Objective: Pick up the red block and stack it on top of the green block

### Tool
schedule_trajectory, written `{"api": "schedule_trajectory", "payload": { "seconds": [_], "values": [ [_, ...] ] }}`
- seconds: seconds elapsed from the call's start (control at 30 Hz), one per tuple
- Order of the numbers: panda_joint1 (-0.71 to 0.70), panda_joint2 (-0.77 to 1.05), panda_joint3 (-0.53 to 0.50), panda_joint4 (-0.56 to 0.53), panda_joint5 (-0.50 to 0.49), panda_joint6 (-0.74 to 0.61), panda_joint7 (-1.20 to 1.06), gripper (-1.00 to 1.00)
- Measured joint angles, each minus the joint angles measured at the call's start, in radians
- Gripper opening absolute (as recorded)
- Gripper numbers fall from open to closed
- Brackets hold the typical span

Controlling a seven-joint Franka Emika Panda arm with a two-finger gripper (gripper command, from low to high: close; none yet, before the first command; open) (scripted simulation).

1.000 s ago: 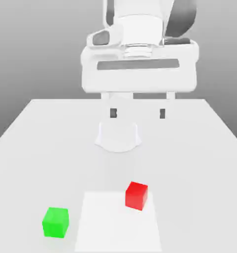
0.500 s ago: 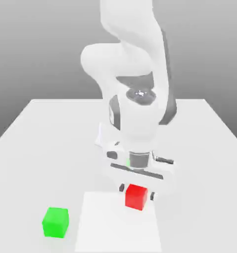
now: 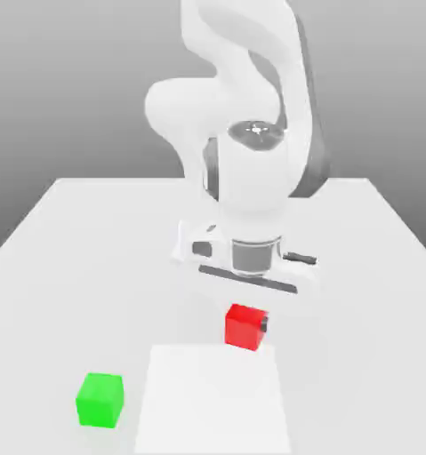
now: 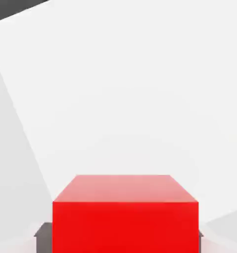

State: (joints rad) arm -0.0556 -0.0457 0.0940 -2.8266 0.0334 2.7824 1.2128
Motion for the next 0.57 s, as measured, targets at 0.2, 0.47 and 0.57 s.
{"api": "schedule_trajectory", "payload": {
  "seconds": [0.2,0.47,0.57],
  "values": [
    [-0.172,0.065,-0.104,0.178,-0.009,-0.114,-0.249,-1.00],
    [-0.259,0.272,-0.130,0.274,-0.010,-0.004,-0.376,1.00],
    [-0.259,0.272,-0.130,0.274,-0.010,-0.004,-0.376,1.00]
  ]
}}
